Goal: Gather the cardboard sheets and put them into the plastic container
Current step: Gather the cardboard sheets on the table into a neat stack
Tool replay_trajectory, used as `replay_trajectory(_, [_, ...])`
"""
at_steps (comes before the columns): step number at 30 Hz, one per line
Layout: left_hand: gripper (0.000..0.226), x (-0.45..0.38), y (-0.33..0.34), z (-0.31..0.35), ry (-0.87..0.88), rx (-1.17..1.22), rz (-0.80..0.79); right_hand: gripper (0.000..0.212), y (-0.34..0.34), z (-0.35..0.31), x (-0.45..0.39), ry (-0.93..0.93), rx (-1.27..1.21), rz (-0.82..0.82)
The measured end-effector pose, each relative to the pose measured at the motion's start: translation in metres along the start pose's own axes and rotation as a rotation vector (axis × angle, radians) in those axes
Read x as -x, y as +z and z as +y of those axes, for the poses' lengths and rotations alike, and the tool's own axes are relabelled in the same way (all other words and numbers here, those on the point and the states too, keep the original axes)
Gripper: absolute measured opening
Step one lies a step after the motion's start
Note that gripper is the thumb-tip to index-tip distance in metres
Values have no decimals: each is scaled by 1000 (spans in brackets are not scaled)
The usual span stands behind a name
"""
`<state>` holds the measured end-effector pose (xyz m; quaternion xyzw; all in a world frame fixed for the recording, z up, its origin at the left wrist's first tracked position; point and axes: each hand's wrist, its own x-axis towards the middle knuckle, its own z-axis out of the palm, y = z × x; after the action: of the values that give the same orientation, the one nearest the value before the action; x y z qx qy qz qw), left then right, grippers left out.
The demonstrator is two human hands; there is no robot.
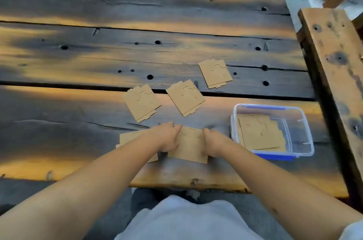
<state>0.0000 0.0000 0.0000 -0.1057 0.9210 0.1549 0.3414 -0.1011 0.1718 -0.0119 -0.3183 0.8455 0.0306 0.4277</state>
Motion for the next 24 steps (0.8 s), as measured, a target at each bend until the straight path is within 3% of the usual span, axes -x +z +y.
replay_trajectory(6, [78,1,50,22,-145,189,-150,82,30,2,0,59,-224,-3])
replay_trajectory(10, [83,-1,59,31,-205,459,-71,73,38,1,2,57,-400,92])
replay_trajectory(15, [73,0,63,36,-351,968,138,83,44,6,11,112,-652,112])
replay_trajectory(19, [66,2,66,36,-436,1123,198,75,49,8,14,201,-797,142])
replay_trajectory(24, [63,6,66,32,-464,1264,190,80,49,9,14,249,-719,150])
